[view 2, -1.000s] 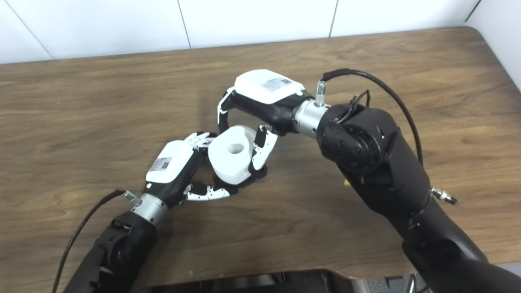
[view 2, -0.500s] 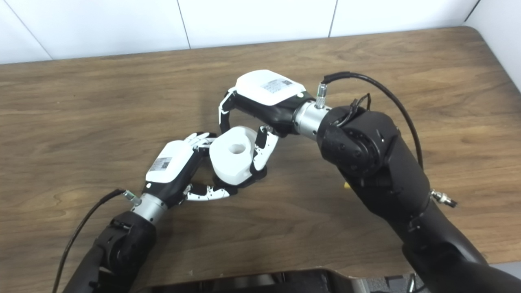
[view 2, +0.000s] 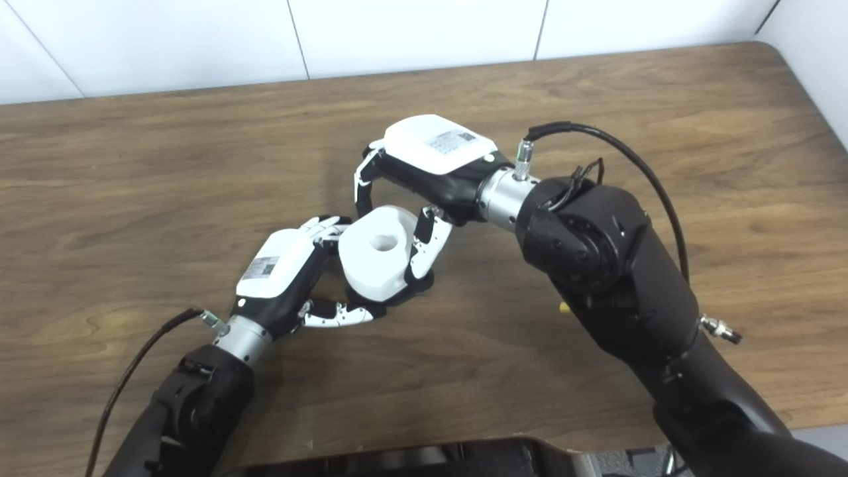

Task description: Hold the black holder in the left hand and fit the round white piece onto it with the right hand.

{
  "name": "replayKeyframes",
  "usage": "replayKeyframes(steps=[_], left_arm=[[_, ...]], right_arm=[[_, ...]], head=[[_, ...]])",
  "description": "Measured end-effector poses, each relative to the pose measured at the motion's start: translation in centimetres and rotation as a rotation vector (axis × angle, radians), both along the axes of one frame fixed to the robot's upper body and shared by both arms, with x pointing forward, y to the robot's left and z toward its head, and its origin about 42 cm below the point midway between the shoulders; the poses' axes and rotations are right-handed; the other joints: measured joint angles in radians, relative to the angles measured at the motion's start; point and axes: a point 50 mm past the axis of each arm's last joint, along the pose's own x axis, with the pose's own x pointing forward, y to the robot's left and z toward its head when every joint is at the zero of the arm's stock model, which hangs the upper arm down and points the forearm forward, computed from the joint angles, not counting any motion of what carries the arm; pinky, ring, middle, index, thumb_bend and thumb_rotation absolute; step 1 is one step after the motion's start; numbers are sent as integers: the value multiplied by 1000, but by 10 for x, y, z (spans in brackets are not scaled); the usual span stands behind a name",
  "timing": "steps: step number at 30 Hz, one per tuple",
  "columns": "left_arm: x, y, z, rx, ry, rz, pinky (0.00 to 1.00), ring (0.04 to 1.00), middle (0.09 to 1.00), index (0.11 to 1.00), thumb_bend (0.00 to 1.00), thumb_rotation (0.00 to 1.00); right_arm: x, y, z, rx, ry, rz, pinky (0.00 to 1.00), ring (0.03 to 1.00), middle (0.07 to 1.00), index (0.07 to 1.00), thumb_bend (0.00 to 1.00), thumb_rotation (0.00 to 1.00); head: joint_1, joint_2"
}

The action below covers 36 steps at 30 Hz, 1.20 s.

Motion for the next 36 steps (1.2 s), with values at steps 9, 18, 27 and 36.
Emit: replayKeyframes(steps=[9, 18, 27, 36], left_arm=[[0, 0, 0, 0, 1, 1, 926, 897, 815, 488, 518, 47], [0, 0, 1, 1, 1, 1, 923, 897, 814, 488, 518, 47], [-1, 0, 1, -1, 0, -2, 921, 896, 814, 488, 518, 47], [0, 0, 1, -1, 0, -2, 916, 891, 812, 489, 518, 47]], right_arm=[[-2, 6, -1, 7, 1, 13, 781, 884, 746, 481, 526, 136], [-2, 7, -1, -1, 1, 19, 784, 887, 744, 481, 526, 135], [2, 1, 4, -35, 1, 15, 800, 891, 755, 481, 526, 134], [5, -2, 8, -62, 12, 7, 803, 894, 760, 481, 526, 134]], head=[[0, 5], [-9, 8], [-17, 9], [-29, 8]])
